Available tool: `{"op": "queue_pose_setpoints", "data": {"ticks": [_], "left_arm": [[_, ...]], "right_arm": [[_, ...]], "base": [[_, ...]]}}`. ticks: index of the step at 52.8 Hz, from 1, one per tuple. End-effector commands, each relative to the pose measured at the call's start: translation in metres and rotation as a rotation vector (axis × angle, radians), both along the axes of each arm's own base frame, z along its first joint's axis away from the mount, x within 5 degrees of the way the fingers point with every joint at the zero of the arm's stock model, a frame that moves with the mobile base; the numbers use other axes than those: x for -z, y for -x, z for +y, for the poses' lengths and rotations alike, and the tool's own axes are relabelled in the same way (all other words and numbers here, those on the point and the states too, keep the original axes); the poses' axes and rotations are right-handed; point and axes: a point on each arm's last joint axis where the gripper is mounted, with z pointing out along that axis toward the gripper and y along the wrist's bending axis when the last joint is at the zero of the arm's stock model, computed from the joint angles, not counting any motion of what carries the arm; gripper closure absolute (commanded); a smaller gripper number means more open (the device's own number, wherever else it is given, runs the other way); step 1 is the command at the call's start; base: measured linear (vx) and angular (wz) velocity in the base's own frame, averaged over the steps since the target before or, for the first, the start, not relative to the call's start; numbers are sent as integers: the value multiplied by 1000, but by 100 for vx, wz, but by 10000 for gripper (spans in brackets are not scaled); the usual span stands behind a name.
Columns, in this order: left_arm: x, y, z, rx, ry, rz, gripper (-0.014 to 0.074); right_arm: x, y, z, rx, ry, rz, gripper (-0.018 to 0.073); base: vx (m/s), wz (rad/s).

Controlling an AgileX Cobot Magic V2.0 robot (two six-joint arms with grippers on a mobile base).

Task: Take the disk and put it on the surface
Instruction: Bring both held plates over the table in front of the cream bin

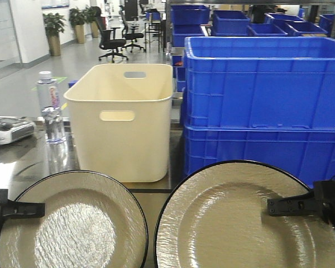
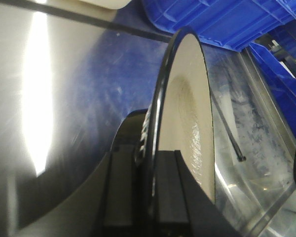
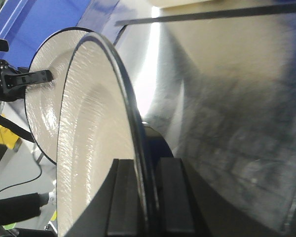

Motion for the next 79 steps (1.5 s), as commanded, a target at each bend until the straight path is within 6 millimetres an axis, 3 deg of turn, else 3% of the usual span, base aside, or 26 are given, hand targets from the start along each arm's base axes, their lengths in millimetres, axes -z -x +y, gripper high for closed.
{"op": "queue_pose_setpoints", "data": {"ticks": [1, 43, 66, 73, 79], "left_arm": [[-30, 2, -6, -9, 123, -90, 605], [-31, 2, -6, -12, 130, -93, 605], [-29, -7, 4, -153, 80, -116, 605], [-32, -7, 2, -149, 121, -121, 605], [-33, -10, -11, -81, 244, -104, 605]], "right_arm": [[-27, 5, 5, 4, -120, -81, 568], [-29, 5, 6, 10, -143, -86, 568], [-32, 2, 5, 46, -170, -103, 568], [-32, 1, 5, 52, -169, -105, 568], [-32, 0, 3, 71, -166, -111, 568]], "base": [[12, -25], [2, -5], [0, 0], [0, 0], [0, 0]]}}
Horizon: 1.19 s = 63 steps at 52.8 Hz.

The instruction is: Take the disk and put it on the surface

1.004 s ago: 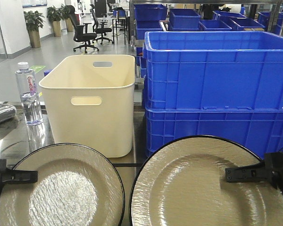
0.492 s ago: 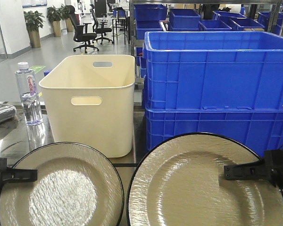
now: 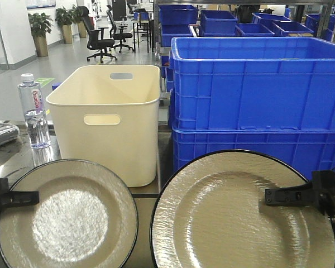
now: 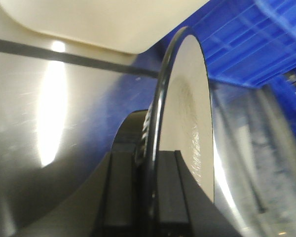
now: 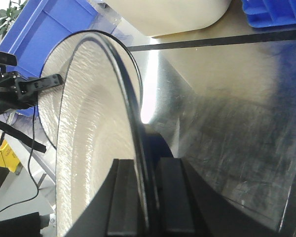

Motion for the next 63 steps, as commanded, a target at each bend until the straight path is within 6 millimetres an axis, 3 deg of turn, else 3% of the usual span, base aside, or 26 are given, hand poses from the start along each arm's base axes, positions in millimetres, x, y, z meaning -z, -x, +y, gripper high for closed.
{"op": "queue_pose_setpoints", "data": {"ticks": [1, 14, 26, 32, 40, 51, 63], "left_arm": [[-30, -1, -19, 57, 241, -79, 603], [-11, -13, -63, 173, 206, -59, 601], [1, -11, -80, 220, 36, -61, 533], [4, -10, -82, 239, -17, -58, 451], [8, -11, -79, 234, -79, -60, 278], [18, -20, -64, 158, -341, -129, 74], [5, -23, -47, 7, -531, -230, 32]], "right_arm": [[-28, 3, 3, 35, -120, -91, 568], [-32, 1, 3, 57, -163, -105, 568], [-32, 1, 3, 57, -172, -106, 568], [-33, 2, 4, 56, -183, -107, 568], [-36, 1, 4, 60, -213, -113, 568], [-36, 1, 4, 60, -215, -113, 568], [-35, 1, 4, 66, -206, -118, 568]], "base": [[0, 0], [0, 0], [0, 0], [0, 0], [0, 0], [0, 0], [0, 0]]}}
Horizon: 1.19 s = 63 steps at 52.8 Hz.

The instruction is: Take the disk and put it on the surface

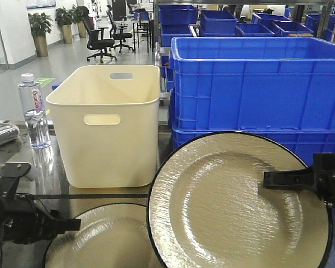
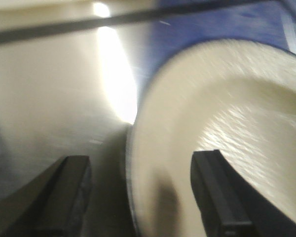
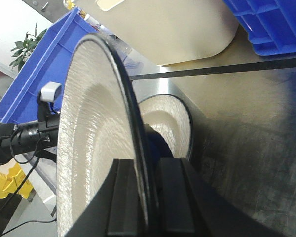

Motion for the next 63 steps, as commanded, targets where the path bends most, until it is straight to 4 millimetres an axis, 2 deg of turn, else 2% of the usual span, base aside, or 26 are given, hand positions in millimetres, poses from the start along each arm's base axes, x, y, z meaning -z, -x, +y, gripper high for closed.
{"op": "queue_pose_setpoints", "data": {"ticks": [1, 8, 12, 15, 19, 22, 25, 29, 35, 42, 48, 55, 60, 63], "left_arm": [[-38, 3, 5, -68, -35, -163, 33], [-66, 20, 7, -77, -74, -272, 59], [-88, 35, 8, -85, -83, -351, 121], [-106, 49, 9, -97, -83, -420, 204], [-129, 70, 11, -123, -82, -515, 359], [-143, 84, 12, -136, -78, -574, 508], [-155, 98, 12, -139, -73, -624, 608], [-163, 111, 12, -136, -64, -660, 607], [-167, 118, 11, -126, -67, -677, 604], [-165, 119, 9, -91, -82, -660, 603], [-163, 119, 8, -72, -80, -648, 602], [-163, 119, 8, -71, -91, -649, 601], [-162, 119, 8, -65, -114, -649, 601], [-162, 119, 9, -62, -124, -648, 601]], "right_arm": [[-28, 5, 3, 17, -115, -90, 568], [-26, 2, 0, 67, -89, -99, 568], [-24, -3, -4, 123, -54, -104, 568], [-21, -8, -8, 169, -30, -106, 568], [-15, -17, -7, 205, -21, -94, 568], [-9, -24, 4, 192, -18, -79, 568], [-2, -33, 21, 155, -16, -60, 568], [5, -46, 54, 93, -10, -46, 568], [8, -60, 105, 8, -11, -44, 568], [18, -73, 146, -71, -12, -27, 568], [38, -82, 165, -100, 9, 12, 554], [54, -88, 168, -113, 63, 22, 482], [58, -89, 166, -136, 130, -13, 382], [59, -88, 166, -151, 167, -41, 288]], "base": [[0, 0], [0, 0], [0, 0], [0, 0], [0, 0], [0, 0], [0, 0], [0, 0], [0, 0], [0, 0], [0, 0], [0, 0], [0, 0], [0, 0]]}}
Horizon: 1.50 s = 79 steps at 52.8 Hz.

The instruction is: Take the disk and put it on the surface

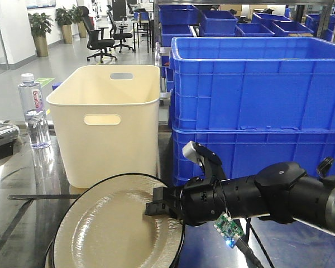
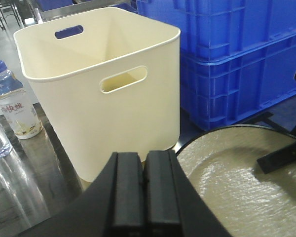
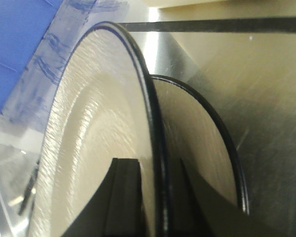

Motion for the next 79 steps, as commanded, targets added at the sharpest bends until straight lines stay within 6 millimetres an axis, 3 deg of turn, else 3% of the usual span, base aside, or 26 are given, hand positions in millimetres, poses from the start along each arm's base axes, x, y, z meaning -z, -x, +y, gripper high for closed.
{"op": "queue_pose_setpoints", "data": {"ticks": [1, 12, 18, 24, 32, 37, 41, 47, 56, 63, 70, 79], "left_arm": [[-16, 4, 1, -24, 26, -67, 601], [-15, 4, -1, -5, 22, -52, 601], [-14, 4, -1, -4, 10, -51, 601], [-12, 4, 1, -9, -33, -48, 601], [-6, 3, 4, -31, -89, -5, 600], [2, 2, 8, -82, -92, 35, 598], [15, 1, 11, -122, -82, 87, 598], [40, 1, 14, -158, -81, 192, 598], [76, 4, 16, -190, -50, 326, 598], [100, 9, 16, -194, -42, 399, 598], [106, 23, 17, -207, -24, 393, 598], [91, 61, 19, -247, 39, 199, 598]], "right_arm": [[-33, 4, -3, -20, 2, -135, 253], [-27, -5, -14, -49, 248, -365, -52], [-31, -14, -23, 3, 388, -524, -126], [-40, -22, -32, 89, 498, -655, -127], [-65, -18, -43, 189, 504, -743, -51], [-84, -9, -55, 243, 435, -720, 69], [-100, 1, -71, 264, 379, -672, 236], [-121, 22, -100, 266, 374, -613, 565], [-143, 57, -138, 270, 516, -566, 568], [-154, 94, -151, 363, 558, -689, 568], [-139, 141, -163, 457, 565, -826, 568], [-102, 192, -176, 564, 574, -952, 568]], "base": [[0, 0], [0, 0], [0, 0], [0, 0], [0, 0], [0, 0], [0, 0], [0, 0], [0, 0], [0, 0], [0, 0], [0, 0]]}}
